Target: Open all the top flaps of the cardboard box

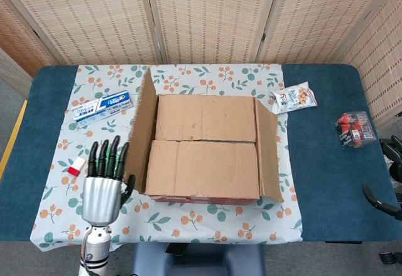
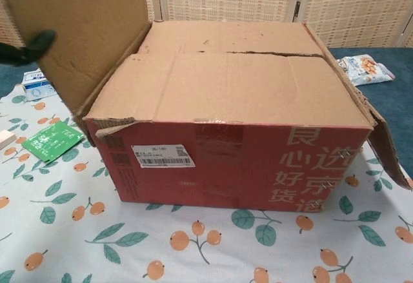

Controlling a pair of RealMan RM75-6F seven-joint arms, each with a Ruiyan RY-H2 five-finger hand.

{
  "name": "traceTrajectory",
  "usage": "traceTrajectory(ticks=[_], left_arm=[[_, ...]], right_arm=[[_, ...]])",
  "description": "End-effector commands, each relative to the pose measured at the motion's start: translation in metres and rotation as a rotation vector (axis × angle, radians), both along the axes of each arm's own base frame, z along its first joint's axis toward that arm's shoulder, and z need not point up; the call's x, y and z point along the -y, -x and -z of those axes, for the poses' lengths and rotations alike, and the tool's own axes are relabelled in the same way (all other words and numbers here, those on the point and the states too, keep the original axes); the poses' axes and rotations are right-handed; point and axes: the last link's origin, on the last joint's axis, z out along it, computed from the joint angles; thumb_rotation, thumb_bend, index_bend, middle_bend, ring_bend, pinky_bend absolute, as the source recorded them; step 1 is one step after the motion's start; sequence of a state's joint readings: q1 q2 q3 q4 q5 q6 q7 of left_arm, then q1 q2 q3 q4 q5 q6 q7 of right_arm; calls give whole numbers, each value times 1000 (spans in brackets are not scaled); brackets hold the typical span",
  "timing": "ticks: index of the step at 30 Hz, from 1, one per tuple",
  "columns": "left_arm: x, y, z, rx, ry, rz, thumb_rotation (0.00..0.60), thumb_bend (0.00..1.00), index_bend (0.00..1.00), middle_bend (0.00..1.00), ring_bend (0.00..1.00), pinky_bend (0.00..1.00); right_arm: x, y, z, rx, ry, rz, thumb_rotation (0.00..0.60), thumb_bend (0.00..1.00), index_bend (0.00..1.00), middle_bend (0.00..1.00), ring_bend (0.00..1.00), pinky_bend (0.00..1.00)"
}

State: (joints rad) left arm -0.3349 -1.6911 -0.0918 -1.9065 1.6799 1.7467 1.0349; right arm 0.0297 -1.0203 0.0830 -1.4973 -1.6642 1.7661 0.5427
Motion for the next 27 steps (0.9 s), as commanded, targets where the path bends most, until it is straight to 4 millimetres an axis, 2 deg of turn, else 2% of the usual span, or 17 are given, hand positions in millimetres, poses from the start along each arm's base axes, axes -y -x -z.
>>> traceTrajectory(ticks=[1,8,13,17,22,27], left_arm=[[7,37,-21,61,-59,-66,600,438,0,0,0,0],[18,89,-51,221,-114,-141,600,444,0,0,0,0],[24,108,-59,240,-96,-146,600,449,0,0,0,0],[31,115,-56,196,-40,-141,600,449,0,0,0,0],[46,129,-48,134,7,-121,600,448,0,0,0,0],[62,145,-46,138,39,-118,600,448,0,0,0,0]], right_arm=[[3,-2,6,-18,-13,8,600,383,0,0,0,0],[11,-8,22,-51,-66,7,600,383,0,0,0,0],[26,-17,32,-66,-122,-10,600,383,0,0,0,0],[43,-39,37,-103,-142,-48,600,383,0,0,0,0],[71,-76,45,-137,-136,-100,600,383,0,0,0,0],[96,-110,68,-174,-170,-118,600,383,0,0,0,0]])
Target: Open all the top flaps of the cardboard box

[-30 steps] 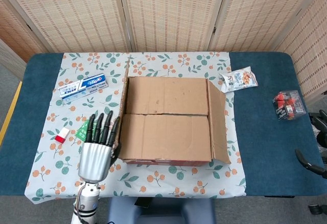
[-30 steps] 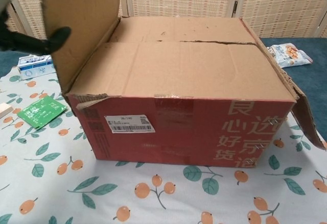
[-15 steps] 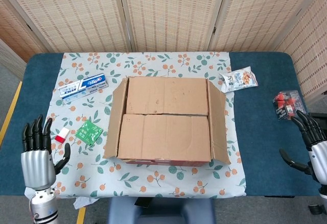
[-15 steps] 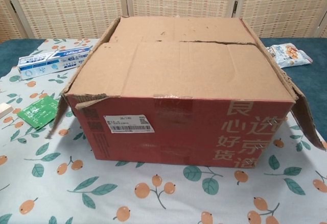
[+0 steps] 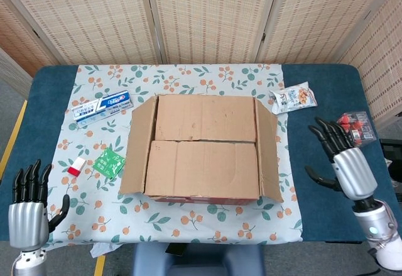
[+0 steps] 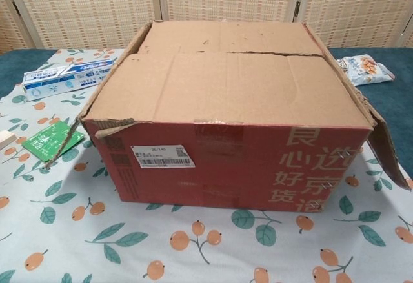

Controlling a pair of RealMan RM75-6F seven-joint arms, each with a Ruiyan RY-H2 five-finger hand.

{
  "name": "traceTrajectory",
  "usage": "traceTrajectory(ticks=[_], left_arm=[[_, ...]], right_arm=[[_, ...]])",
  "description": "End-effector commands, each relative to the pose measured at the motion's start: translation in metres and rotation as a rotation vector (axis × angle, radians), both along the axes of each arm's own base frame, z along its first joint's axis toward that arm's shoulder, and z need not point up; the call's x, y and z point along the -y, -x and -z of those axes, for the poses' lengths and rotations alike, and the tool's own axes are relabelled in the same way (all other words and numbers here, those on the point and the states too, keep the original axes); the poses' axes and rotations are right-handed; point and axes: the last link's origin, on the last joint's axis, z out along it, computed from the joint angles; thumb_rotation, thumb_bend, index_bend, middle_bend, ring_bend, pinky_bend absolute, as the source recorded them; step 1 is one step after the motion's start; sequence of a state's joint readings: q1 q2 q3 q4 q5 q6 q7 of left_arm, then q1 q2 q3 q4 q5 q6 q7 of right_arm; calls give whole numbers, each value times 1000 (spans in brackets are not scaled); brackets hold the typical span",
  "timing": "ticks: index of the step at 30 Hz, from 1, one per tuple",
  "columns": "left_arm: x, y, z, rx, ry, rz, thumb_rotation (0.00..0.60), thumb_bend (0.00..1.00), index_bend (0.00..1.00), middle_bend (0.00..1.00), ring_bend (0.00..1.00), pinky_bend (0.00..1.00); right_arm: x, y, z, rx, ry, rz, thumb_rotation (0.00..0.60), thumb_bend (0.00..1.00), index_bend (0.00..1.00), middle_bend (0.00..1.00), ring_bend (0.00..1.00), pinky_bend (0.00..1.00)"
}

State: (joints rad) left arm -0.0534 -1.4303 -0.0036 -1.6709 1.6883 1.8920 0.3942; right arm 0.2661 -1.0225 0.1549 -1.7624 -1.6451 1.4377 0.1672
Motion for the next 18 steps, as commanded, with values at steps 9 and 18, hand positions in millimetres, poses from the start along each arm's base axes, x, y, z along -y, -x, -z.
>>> traceTrajectory(ticks=[9,18], left_arm=[[23,35,0,31,41,-6,600,448,0,0,0,0],[25,57,-9,64,39,-42,600,448,0,0,0,0]], right_arm=[[51,-68,74,-88,-92,-32,600,383,0,0,0,0],[68,-92,122,-114,-130,-54,600,383,0,0,0,0]])
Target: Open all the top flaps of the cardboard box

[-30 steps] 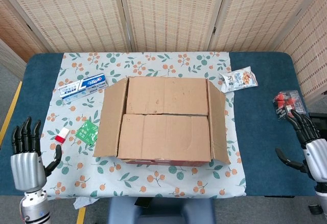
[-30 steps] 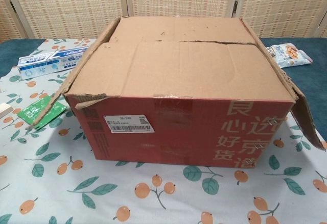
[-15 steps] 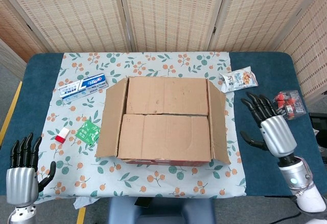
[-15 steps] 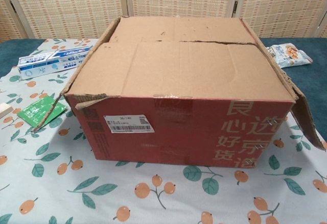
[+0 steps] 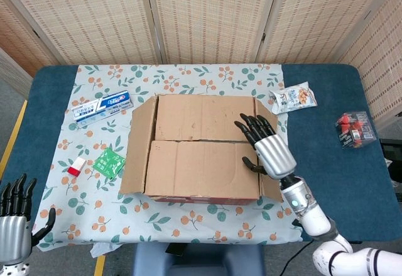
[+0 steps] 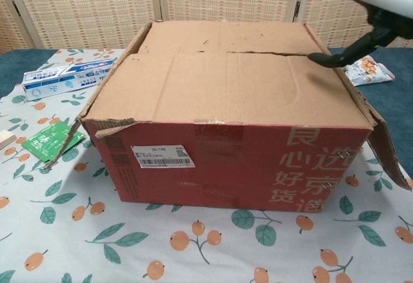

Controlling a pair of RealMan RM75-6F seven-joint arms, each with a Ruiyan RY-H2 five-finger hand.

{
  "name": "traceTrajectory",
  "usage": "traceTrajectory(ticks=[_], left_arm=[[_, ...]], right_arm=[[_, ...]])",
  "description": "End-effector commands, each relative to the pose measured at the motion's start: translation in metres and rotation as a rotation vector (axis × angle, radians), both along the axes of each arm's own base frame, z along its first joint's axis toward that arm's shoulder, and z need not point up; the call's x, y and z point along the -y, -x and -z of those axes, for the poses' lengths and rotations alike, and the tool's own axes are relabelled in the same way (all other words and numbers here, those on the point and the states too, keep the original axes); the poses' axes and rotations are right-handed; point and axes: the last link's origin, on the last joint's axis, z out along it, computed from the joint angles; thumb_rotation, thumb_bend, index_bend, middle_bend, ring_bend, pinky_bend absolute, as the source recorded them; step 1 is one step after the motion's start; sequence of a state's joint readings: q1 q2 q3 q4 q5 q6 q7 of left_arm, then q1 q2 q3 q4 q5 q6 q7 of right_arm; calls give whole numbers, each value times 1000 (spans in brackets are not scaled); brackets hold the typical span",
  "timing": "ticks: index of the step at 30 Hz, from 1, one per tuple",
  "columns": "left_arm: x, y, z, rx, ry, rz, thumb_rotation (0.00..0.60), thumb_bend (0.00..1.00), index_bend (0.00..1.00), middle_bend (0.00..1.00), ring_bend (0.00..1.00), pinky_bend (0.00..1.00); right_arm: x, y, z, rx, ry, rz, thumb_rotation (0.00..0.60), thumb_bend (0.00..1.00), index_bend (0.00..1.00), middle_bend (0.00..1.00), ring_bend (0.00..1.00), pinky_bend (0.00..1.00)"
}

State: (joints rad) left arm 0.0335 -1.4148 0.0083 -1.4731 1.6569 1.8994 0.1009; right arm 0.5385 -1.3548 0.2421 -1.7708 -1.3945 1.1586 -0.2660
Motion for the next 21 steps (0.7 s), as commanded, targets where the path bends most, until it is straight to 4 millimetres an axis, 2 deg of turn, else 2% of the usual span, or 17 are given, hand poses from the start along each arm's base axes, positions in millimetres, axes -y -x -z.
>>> traceTrajectory(ticks=[1,21], left_arm=[[1,7,-4,3,-5,-12,600,448,0,0,0,0],[-8,21,-17,23,-30,-38,600,448,0,0,0,0]], right_arm=[[11,-6,14,-11,0,1,600,383,0,0,0,0],[62,-10,38,-50,15,77,600,383,0,0,0,0]])
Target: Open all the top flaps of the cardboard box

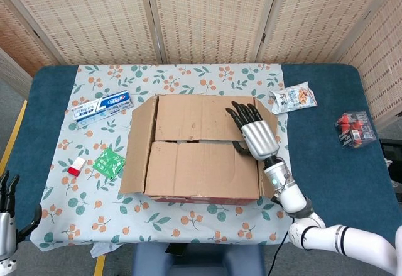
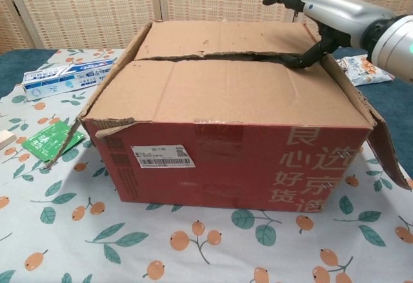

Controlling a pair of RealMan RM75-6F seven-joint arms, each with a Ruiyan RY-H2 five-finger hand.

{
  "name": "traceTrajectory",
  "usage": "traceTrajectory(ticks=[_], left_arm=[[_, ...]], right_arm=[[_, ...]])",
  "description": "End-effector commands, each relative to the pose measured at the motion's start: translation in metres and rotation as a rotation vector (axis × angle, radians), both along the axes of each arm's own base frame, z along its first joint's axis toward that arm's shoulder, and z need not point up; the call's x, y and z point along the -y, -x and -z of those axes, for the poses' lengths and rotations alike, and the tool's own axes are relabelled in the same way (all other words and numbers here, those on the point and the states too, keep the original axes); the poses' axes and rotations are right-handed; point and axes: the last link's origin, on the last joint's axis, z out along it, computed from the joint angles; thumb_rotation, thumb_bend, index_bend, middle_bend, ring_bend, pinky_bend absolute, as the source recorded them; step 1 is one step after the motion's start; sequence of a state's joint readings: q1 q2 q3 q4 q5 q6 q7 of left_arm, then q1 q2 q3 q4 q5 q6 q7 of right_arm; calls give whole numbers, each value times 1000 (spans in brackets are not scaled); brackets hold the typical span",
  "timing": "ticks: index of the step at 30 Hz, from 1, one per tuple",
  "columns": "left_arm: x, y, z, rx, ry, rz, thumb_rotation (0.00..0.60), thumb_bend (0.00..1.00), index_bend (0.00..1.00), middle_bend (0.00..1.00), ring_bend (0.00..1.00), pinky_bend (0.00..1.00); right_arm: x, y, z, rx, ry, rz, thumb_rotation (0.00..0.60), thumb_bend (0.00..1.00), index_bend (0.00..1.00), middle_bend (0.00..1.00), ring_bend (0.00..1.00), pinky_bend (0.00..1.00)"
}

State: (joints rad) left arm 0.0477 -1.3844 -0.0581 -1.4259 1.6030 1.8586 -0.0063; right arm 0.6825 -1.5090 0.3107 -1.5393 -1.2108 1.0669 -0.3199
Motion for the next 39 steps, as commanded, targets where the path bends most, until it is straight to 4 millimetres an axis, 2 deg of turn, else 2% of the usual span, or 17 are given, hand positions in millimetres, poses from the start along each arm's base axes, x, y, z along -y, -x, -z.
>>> traceTrajectory(ticks=[1,7,14,19,22,26,29,33,36,39], left_arm=[[0,1,-1,2,-3,-3,600,448,0,0,0,0],[-1,4,-2,1,-4,-15,600,448,0,0,0,0],[-6,8,-3,-6,-2,-36,600,448,0,0,0,0],[-13,13,-4,-7,1,-62,600,448,0,0,0,0],[-17,18,-6,1,4,-81,600,448,0,0,0,0],[-24,25,-7,9,8,-112,600,448,0,0,0,0],[-26,30,-9,21,6,-135,600,448,0,0,0,0],[-30,34,-11,32,2,-155,600,448,0,0,0,0],[-32,37,-12,34,-1,-169,600,448,0,0,0,0],[-31,39,-13,40,-4,-172,600,448,0,0,0,0]], right_arm=[[9,-4,4,0,4,2,600,383,0,0,0,0],[18,-9,-5,57,39,2,600,383,0,0,0,0],[27,-13,-42,144,80,11,600,383,0,0,0,0],[45,-15,-63,189,95,37,600,382,0,0,0,0],[64,-17,-72,213,104,62,600,383,0,0,0,0],[101,-20,-79,215,126,109,600,383,0,0,0,0],[130,-23,-81,218,137,143,600,383,0,0,0,0],[153,-28,-80,252,131,169,600,383,0,0,0,0],[155,-28,-80,265,115,160,600,383,0,0,0,0],[143,-20,-81,280,87,140,600,383,0,0,0,0]])
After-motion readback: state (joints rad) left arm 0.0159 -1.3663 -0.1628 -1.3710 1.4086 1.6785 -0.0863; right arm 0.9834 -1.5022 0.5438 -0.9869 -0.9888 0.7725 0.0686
